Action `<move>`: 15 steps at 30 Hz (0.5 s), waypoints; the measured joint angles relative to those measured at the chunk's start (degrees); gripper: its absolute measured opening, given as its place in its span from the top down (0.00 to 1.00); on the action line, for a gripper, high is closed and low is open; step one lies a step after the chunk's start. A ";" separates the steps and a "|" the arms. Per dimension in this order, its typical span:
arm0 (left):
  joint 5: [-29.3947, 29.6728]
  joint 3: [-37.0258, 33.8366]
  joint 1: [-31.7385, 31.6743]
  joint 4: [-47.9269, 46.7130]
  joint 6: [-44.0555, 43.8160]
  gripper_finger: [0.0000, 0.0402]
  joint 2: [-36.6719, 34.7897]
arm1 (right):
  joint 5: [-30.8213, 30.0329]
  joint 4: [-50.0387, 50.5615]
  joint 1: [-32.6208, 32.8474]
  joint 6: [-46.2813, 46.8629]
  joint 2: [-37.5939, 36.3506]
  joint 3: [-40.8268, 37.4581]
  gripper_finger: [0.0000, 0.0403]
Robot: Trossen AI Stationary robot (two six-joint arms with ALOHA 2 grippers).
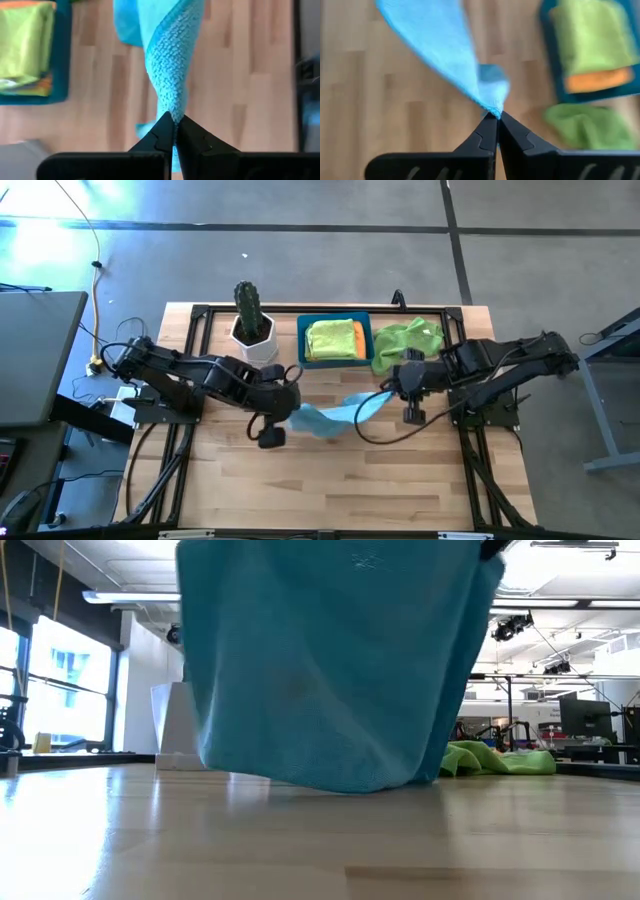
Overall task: Fold microfiber towels
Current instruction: Fold the blue microfiber towel
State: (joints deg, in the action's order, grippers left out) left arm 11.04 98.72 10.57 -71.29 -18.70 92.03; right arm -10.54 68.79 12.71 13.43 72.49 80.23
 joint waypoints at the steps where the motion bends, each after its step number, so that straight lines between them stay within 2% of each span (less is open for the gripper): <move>1: 1.47 0.00 0.02 -0.76 1.48 0.99 0.00 | -2.06 0.00 -0.37 -0.91 0.00 0.00 1.00; 5: 11.38 0.00 -1.61 -2.66 6.25 0.99 0.00 | -9.74 -0.79 -3.68 -5.30 0.00 0.00 1.00; 10: 23.38 -0.04 -4.87 -2.62 9.07 0.99 -0.83 | -13.35 -4.56 -10.69 -9.38 0.00 0.00 1.00; 12: 26.48 -0.02 -6.18 -2.66 9.93 0.99 -1.36 | -13.51 -5.67 -13.44 -11.24 0.00 0.00 1.00; 15: 27.09 -0.04 -7.61 -2.67 10.79 0.99 -1.42 | -13.72 -6.47 -16.44 -14.02 0.00 0.00 1.00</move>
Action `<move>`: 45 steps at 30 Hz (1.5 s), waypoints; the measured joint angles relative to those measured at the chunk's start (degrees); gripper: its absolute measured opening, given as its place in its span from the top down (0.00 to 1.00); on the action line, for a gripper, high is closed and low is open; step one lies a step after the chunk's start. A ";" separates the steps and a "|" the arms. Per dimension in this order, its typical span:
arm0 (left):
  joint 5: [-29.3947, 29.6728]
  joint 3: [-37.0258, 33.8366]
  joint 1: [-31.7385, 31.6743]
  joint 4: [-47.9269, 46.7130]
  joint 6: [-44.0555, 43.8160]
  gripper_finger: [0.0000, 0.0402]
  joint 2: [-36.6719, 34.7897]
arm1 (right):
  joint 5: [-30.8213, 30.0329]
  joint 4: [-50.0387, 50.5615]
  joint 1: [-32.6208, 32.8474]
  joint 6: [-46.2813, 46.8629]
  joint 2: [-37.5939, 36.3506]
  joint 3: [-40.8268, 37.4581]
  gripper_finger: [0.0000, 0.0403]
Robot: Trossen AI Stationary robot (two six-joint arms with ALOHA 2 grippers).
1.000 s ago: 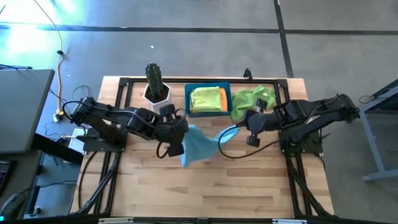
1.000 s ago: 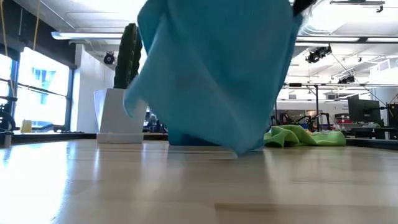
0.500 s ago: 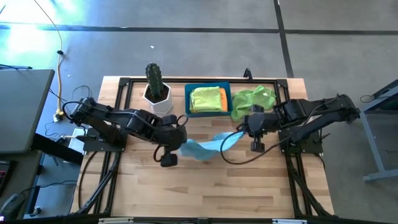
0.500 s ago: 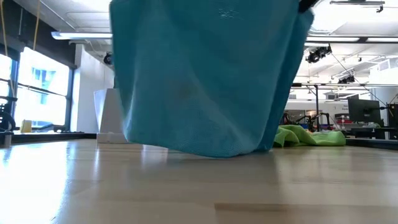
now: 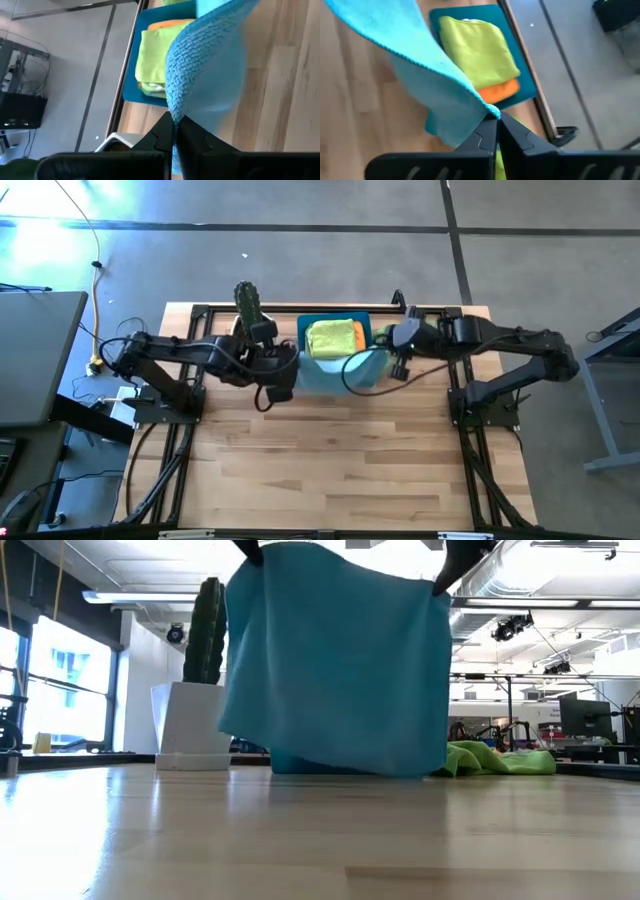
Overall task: Fold microfiber towels
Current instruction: Fold the blue microfiber towel
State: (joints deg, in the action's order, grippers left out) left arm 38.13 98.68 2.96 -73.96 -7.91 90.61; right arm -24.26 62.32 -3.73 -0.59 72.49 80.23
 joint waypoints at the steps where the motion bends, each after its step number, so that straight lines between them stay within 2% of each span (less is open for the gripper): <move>1: -0.13 0.02 -0.30 0.00 0.14 0.99 0.00 | -0.43 -0.06 -0.57 -1.10 0.00 0.00 1.00; 6: -0.16 0.02 -0.28 0.01 0.05 0.99 0.00 | -6.86 -0.06 -1.02 -4.42 0.00 0.00 1.00; 9: -1.77 0.02 0.33 0.02 -2.11 0.99 0.00 | -5.22 1.84 -1.02 -1.87 0.00 0.00 1.00; 11: -5.91 0.02 0.99 0.07 -4.88 0.99 0.00 | 0.33 4.16 -1.02 1.21 -0.04 -0.35 1.00; 14: -15.85 -1.27 2.39 1.52 -9.40 0.99 0.18 | 14.67 7.50 -0.04 7.57 -0.07 -3.43 1.00; 16: -20.53 -3.49 3.84 3.00 -11.22 0.99 0.90 | 21.81 7.05 2.03 9.79 -0.07 -7.88 1.00; 19: -23.00 -6.79 6.43 5.80 -12.60 0.99 3.13 | 26.91 2.32 5.91 9.77 0.01 -16.52 1.00; 22: -23.22 -8.09 8.32 7.02 -14.27 0.99 5.47 | 28.82 -0.77 8.68 10.33 0.07 -21.24 1.00; 25: -23.06 -8.11 9.11 7.49 -13.92 0.99 7.02 | 26.53 -1.11 9.92 9.64 0.02 -21.24 1.00; 27: -20.92 -8.05 9.05 7.74 -12.84 0.99 7.41 | 21.97 -1.93 10.04 6.91 0.02 -19.75 1.00; 33: -2.39 -7.89 7.89 5.23 -12.47 0.99 7.18 | -4.13 -6.66 9.26 0.78 -0.02 -14.63 1.00; 36: 3.57 -5.74 7.82 2.77 -12.47 0.99 6.78 | -11.44 -5.95 9.05 0.38 -0.02 -11.32 1.00; 42: 6.75 -0.75 9.79 -3.23 -9.37 0.99 6.80 | -11.68 -2.26 10.58 0.56 -0.02 -3.25 1.00; 45: 4.29 0.46 11.47 -2.93 -10.03 0.99 6.80 | -5.33 -1.03 11.93 1.18 -0.09 -1.33 1.00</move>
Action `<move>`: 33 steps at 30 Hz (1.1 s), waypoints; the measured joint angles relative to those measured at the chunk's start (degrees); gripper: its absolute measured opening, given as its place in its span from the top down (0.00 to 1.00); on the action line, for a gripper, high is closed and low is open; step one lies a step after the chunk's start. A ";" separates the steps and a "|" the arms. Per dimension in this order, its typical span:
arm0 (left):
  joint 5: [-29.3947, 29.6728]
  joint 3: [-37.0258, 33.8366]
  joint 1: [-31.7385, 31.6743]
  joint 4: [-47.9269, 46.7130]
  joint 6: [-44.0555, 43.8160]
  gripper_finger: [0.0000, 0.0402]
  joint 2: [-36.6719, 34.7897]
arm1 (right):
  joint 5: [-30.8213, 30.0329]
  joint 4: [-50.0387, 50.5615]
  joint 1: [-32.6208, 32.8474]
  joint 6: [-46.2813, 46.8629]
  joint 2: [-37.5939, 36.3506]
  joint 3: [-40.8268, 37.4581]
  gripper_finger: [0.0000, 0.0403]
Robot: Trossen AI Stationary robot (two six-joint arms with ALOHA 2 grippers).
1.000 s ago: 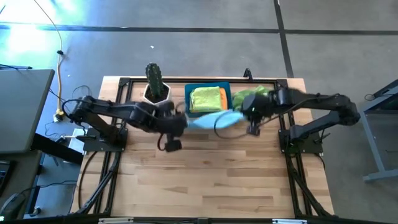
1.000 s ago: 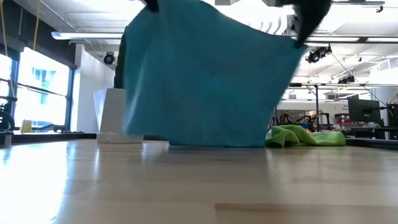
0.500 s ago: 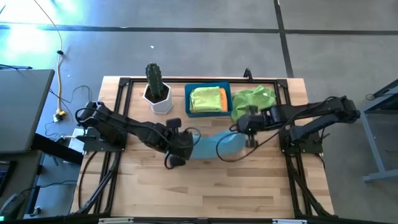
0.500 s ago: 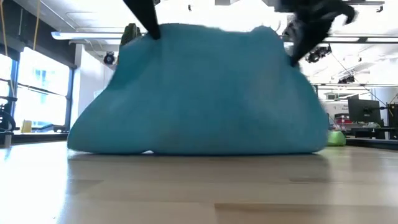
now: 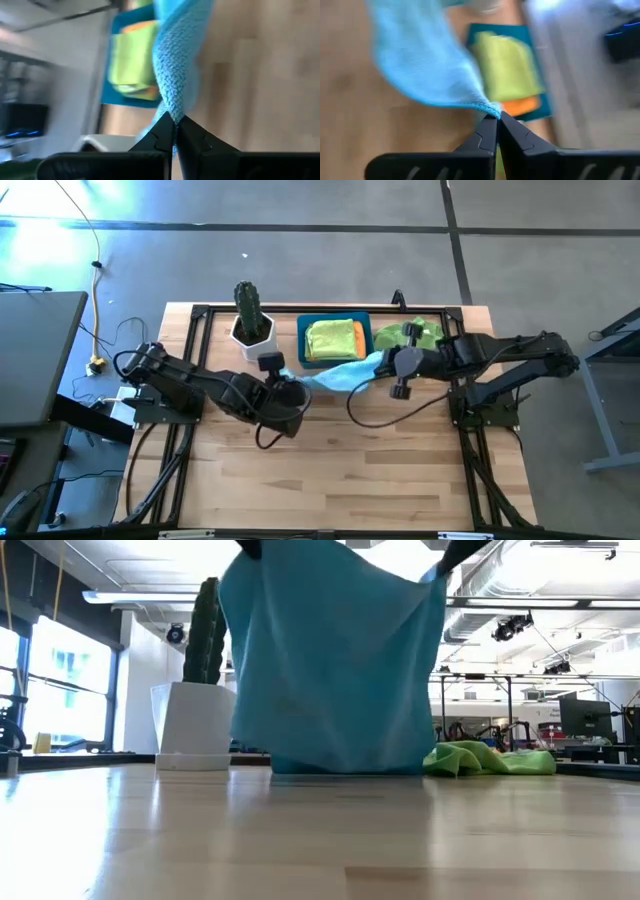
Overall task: Fold microfiber towels
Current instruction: Fold the blue microfiber towel
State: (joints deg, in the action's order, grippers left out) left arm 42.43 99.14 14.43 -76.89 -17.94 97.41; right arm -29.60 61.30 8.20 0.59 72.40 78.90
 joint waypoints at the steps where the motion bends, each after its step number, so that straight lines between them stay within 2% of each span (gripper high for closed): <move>1: -2.35 0.04 0.60 0.12 -0.45 0.99 -0.02 | 3.21 0.64 0.39 1.21 0.01 -0.01 1.00; 4: -10.95 0.02 2.30 0.49 -3.41 0.99 1.13 | 12.17 0.86 2.05 7.57 -0.02 -3.10 1.00; 6: -14.59 0.02 3.68 1.53 -5.69 0.99 3.42 | 16.48 -0.35 4.04 13.49 0.04 -7.37 1.00; 10: -17.18 -0.03 7.61 5.28 -7.84 0.99 8.50 | 22.75 -6.98 9.61 23.43 0.07 -17.23 1.00; 13: -19.89 -0.03 10.45 7.98 -9.46 0.99 13.13 | 26.93 -16.80 14.62 30.58 0.09 -24.14 1.00; 16: -21.73 -0.05 12.58 9.88 -12.98 0.99 17.00 | 28.47 -26.25 19.51 34.46 0.11 -29.46 1.00; 20: -23.89 -0.06 14.31 13.50 -19.75 0.99 20.65 | 28.53 -33.49 24.12 35.66 0.09 -33.52 1.00; 25: -30.96 -0.07 15.77 20.62 -24.74 0.99 21.80 | 28.34 -33.70 26.19 39.30 0.09 -35.09 1.00; 29: -38.16 -0.07 16.34 24.54 -28.30 0.99 21.93 | 29.17 -34.38 26.12 33.25 0.09 -35.09 1.00; 33: -37.60 -0.05 16.33 24.11 -32.77 0.99 21.92 | 28.48 -33.78 24.31 24.10 0.09 -35.09 1.00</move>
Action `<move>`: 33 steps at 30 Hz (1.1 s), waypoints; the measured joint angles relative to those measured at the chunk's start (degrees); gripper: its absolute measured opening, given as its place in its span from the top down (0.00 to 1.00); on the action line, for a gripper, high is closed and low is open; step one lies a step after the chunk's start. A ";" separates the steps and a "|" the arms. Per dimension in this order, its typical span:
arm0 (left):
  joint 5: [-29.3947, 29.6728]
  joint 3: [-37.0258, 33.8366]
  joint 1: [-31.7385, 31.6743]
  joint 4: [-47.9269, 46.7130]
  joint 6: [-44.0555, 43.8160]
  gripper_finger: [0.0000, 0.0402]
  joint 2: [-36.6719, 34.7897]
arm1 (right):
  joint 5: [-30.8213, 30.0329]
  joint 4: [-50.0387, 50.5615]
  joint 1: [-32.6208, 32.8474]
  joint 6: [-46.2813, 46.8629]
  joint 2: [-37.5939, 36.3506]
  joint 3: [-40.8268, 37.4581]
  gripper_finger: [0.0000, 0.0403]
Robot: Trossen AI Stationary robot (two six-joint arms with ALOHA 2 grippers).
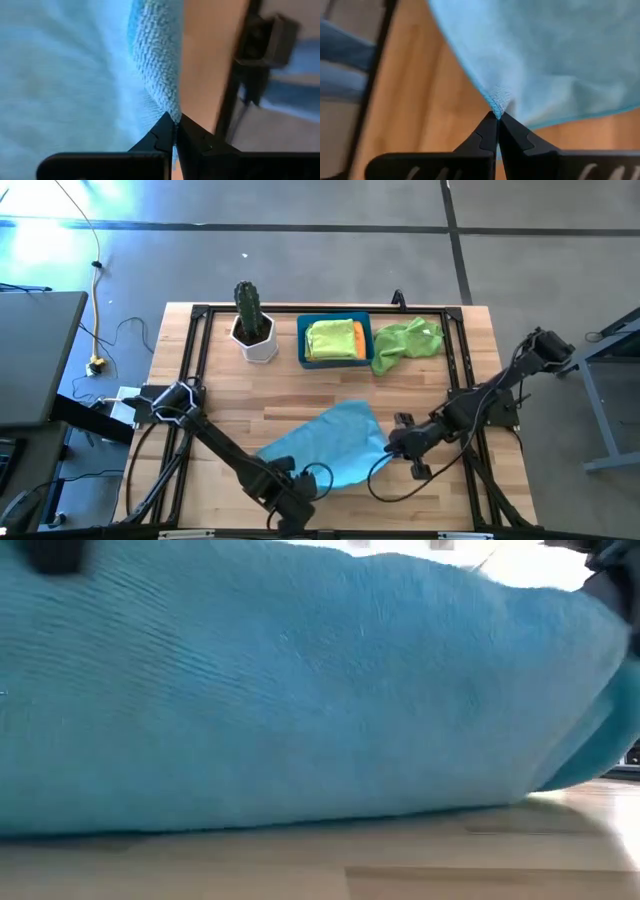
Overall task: Fold microfiber towels
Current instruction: Fold the blue microfiber towel
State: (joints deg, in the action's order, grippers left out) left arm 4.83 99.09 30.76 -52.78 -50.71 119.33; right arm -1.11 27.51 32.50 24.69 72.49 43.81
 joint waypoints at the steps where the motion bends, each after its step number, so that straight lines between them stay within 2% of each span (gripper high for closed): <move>1: 1.39 0.00 -0.20 -0.60 -1.45 0.99 0.00 | -0.81 0.18 -0.84 -1.60 0.00 0.00 1.00; 5: 6.88 0.00 -1.16 -3.20 -7.93 0.99 0.00 | -4.53 0.63 -4.51 -6.42 0.00 0.00 1.00; 7: 7.66 0.00 -1.63 -4.81 -10.88 0.99 0.00 | -4.87 0.63 -6.74 -9.65 0.00 0.00 1.00; 19: 7.82 -0.01 -1.38 -12.39 -25.24 0.99 0.48 | -4.93 0.13 -17.88 -27.64 0.55 0.00 1.00; 25: 7.47 0.00 -1.42 -13.76 -27.77 0.99 0.48 | -5.28 -4.32 -20.20 -36.58 5.78 -0.02 1.00; 30: 7.53 0.00 -1.40 -15.65 -31.06 0.99 0.48 | -9.65 -8.95 -22.20 -40.38 10.34 -0.02 1.00; 33: 7.53 0.00 -1.40 -18.30 -31.65 0.99 0.48 | -9.81 -10.55 -23.41 -42.47 12.03 -0.02 1.00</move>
State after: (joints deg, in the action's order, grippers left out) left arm 12.36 99.09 29.36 -71.07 -82.37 119.81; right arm -10.92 16.97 9.10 -17.78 84.52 43.79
